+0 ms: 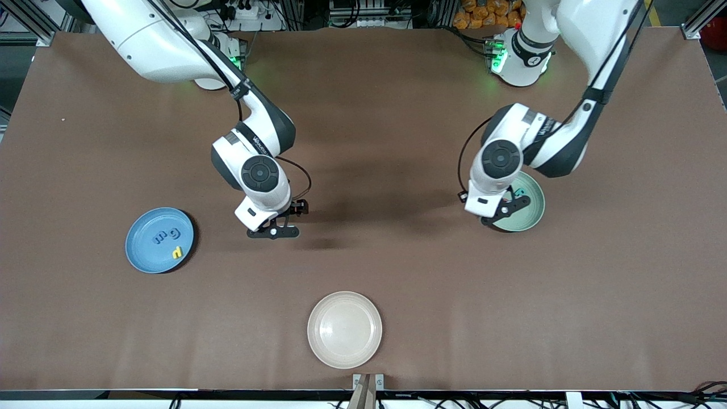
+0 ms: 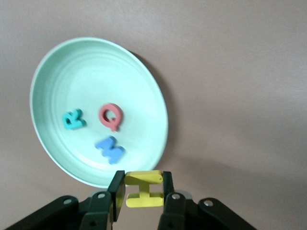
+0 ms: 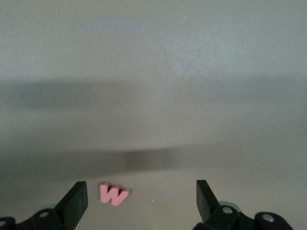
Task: Sort upper and lower case letters into plates
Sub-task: 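Carry the yellow H to the green plate while the right gripper reaches w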
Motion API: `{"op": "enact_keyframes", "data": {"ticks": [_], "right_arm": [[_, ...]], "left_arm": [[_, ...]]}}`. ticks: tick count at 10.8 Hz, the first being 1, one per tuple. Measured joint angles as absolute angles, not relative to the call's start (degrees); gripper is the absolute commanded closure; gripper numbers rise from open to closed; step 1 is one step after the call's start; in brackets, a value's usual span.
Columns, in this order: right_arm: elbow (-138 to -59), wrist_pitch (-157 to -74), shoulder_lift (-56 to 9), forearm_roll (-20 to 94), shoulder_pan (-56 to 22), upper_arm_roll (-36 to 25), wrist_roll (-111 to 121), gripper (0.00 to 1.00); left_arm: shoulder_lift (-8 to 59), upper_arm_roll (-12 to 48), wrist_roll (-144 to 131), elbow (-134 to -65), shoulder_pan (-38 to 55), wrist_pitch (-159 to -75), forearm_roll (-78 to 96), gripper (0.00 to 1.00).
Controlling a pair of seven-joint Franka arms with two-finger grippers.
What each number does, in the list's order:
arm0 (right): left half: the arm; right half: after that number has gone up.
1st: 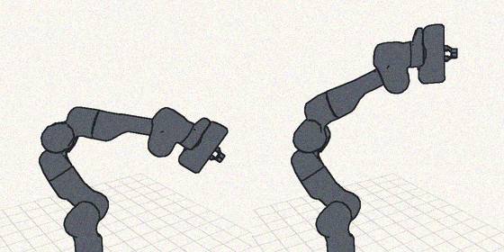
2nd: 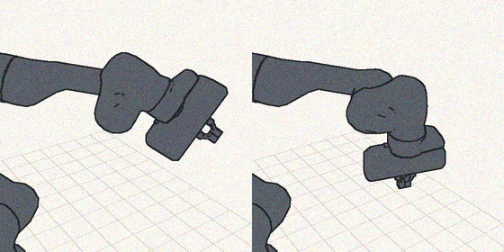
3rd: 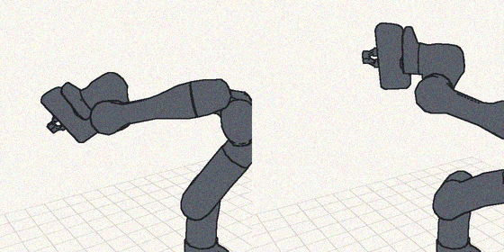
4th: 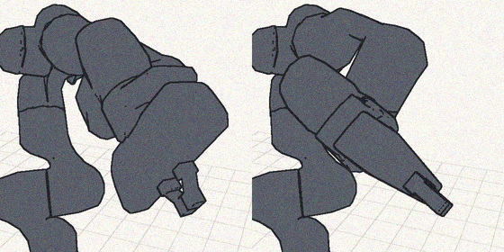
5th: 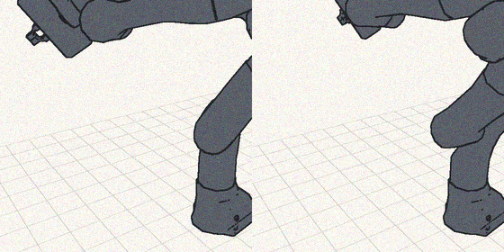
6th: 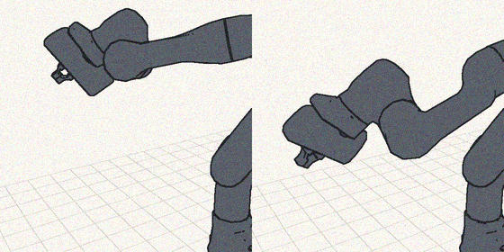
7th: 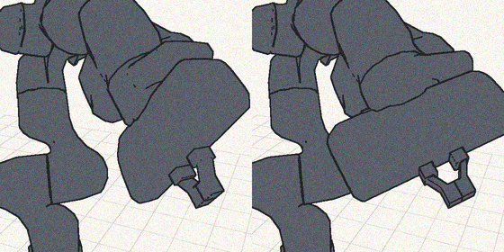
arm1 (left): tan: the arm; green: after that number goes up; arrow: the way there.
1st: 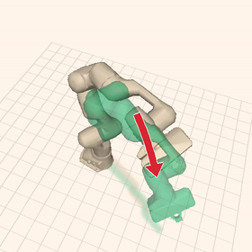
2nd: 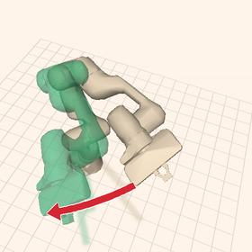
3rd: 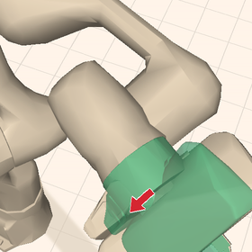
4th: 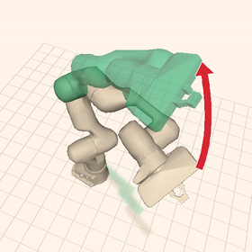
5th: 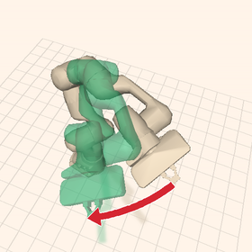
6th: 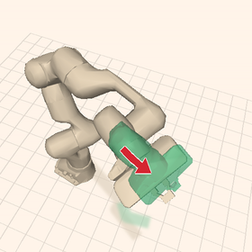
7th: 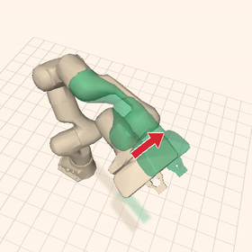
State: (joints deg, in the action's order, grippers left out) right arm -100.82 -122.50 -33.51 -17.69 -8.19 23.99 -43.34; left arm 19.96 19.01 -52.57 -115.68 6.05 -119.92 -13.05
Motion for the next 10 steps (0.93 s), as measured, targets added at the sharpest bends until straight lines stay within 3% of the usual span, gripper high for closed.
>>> {"op": "enact_keyframes", "data": {"ticks": [4, 6, 7, 8, 10], "right_arm": [[-108.4, -134.5, -33.1, -16.3, -7.8, 24.0, -54.6, 0.0], [-111.2, -136.0, -32.8, -16.2, -7.8, 24.2, -59.5, 0.0], [-112.2, -137.0, -32.7, -16.2, -7.8, 24.3, -62.9, 0.0], [-112.8, -137.9, -32.6, -16.2, -7.8, 24.3, -66.5, 0.0], [-113.6, -140.0, -32.6, -16.1, -7.8, 24.3, -70.9, 0.0]], "left_arm": [[18.8, 18.6, -32.0, -118.4, -2.7, -122.7, -13.1, 0.69], [18.9, 18.6, -29.3, -119.0, -3.3, -123.7, -14.1, 0.55], [18.9, 18.7, -29.3, -119.2, -3.1, -124.2, -14.4, 0.39], [18.9, 18.7, -29.2, -119.4, -3.0, -124.4, -14.4, 0.03], [18.9, 18.7, -28.7, -119.5, -3.1, -124.6, -14.5, 0.0]]}}
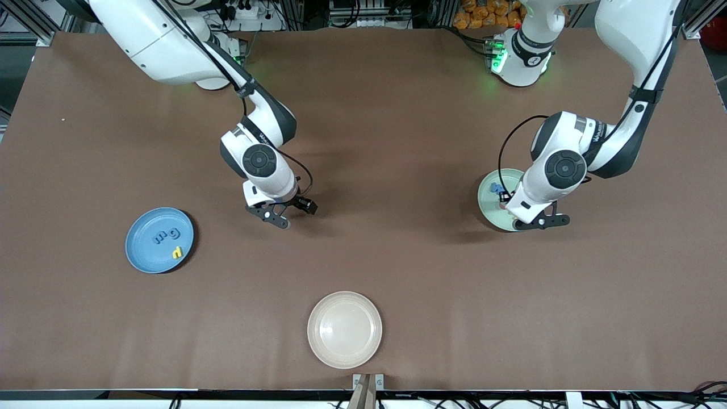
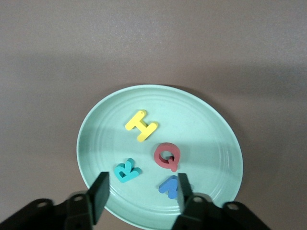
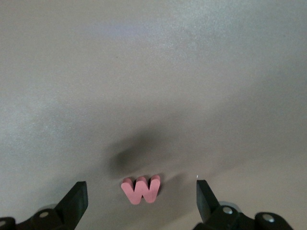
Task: Sort upper and lower case letters into plates
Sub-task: 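Carry the yellow H to the green plate while the right gripper reaches w, then grasp the pink w with the right gripper while the left gripper withdraws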
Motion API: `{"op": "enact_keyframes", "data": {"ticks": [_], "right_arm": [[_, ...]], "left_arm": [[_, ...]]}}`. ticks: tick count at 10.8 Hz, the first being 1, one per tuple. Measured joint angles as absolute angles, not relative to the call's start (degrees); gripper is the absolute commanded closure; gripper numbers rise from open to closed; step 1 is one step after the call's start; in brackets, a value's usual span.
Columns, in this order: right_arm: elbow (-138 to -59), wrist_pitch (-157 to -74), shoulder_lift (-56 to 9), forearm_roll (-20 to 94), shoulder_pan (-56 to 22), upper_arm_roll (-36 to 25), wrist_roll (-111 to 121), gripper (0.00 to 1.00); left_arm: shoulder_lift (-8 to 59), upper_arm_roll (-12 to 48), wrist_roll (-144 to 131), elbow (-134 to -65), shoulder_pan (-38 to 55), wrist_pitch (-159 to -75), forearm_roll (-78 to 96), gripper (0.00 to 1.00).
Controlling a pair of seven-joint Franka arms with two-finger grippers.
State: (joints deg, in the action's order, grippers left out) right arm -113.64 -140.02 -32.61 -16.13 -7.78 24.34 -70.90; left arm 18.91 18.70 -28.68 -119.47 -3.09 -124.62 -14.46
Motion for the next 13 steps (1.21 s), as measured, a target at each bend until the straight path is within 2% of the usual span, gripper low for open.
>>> {"op": "enact_keyframes", "data": {"ticks": [7, 10, 13], "right_arm": [[-115.8, -141.3, -33.0, -19.4, -10.8, 24.5, -71.7, 0.0], [-115.8, -142.2, -33.0, -20.4, -10.2, 24.2, -72.0, 0.0], [-116.0, -143.7, -33.3, -20.5, -10.1, 24.0, -73.2, 0.0]], "left_arm": [[17.1, 18.8, -28.5, -118.8, -3.1, -125.4, -12.2, 0.0], [10.5, 18.7, -25.7, -117.7, -3.1, -123.9, -10.1, 0.0], [1.1, 16.9, -15.7, -111.2, -3.4, -113.4, -5.1, 0.0]]}}
